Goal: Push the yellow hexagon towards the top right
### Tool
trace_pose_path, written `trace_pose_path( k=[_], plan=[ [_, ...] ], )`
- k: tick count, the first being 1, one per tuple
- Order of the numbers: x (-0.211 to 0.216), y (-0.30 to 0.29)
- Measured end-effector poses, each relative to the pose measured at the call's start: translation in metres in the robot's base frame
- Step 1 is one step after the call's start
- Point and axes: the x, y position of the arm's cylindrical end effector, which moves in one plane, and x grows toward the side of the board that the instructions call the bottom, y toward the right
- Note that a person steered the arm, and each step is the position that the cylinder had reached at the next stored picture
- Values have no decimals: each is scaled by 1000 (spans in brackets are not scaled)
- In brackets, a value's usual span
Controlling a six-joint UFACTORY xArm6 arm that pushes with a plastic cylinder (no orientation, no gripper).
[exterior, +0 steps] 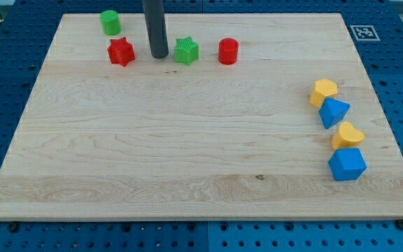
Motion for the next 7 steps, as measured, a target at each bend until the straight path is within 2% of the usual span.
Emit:
trace_pose_path(
  k=[1, 5, 7],
  plan=[
    [13, 23],
    [59, 182],
    [59, 297]
  ],
)
